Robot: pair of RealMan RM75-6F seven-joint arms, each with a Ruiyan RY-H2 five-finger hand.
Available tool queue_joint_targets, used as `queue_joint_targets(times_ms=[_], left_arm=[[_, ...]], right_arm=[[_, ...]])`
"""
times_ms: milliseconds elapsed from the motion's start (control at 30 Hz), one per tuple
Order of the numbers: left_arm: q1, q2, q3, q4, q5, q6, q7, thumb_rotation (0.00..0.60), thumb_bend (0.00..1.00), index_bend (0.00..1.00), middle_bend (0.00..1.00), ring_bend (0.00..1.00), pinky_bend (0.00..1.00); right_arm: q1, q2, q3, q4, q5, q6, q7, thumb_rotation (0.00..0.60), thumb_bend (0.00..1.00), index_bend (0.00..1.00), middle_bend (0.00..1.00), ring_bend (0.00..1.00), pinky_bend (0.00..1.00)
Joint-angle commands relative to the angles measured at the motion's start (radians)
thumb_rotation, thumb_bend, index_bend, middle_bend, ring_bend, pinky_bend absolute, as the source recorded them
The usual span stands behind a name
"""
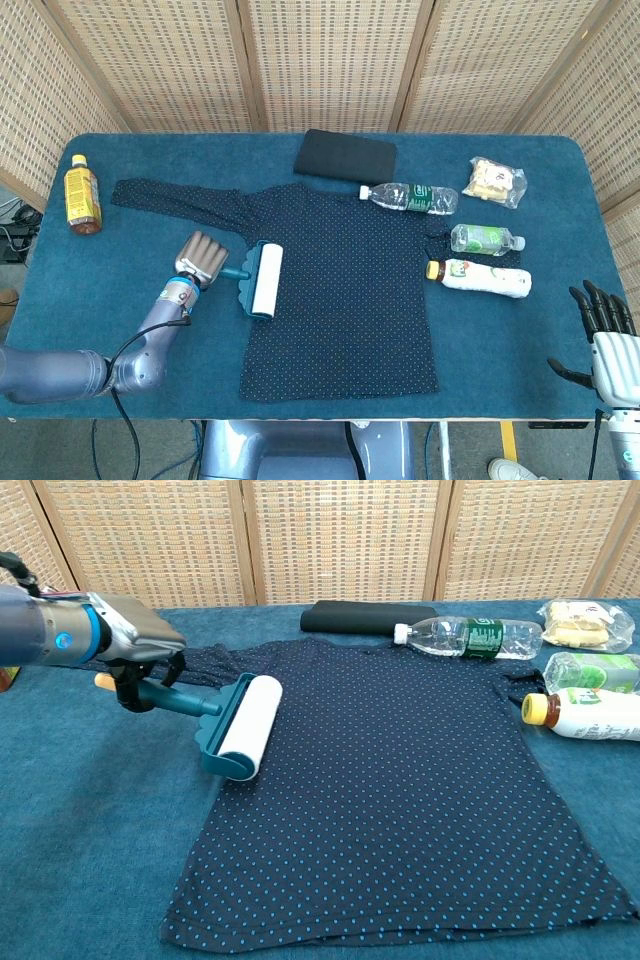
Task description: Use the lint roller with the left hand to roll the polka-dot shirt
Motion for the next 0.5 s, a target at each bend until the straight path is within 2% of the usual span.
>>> queue_joint_targets(times_ms=[33, 300, 500], left_arm=[[-0.035, -0.031, 0.009, 0.001, -0.043, 0.026, 0.042, 0.600, 0.73, 0.89, 0.83, 0.66, 0.63], [-0.129, -0.110, -0.002, -0.023, -0.173, 0.110, 0.167, 0.600, 0.75, 0.91, 0.84, 0.66, 0.63], [-0.218, -0.202, -0.041, -0.025, -0.247, 0.185, 0.280, 0.600, 0.75, 0.91, 0.84, 0.67, 0.64]], right_arm=[[0.000, 0.002, 0.002, 0.002, 0.005, -0.004, 0.009, 0.600, 0.08, 0.01, 0.00, 0.00, 0.00], [0.002, 0.008, 0.004, 0.003, 0.018, -0.018, 0.043, 0.600, 0.08, 0.01, 0.00, 0.00, 0.00], [0.002, 0.018, 0.005, 0.002, 0.019, -0.026, 0.081, 0.600, 0.08, 0.01, 0.00, 0.00, 0.00]])
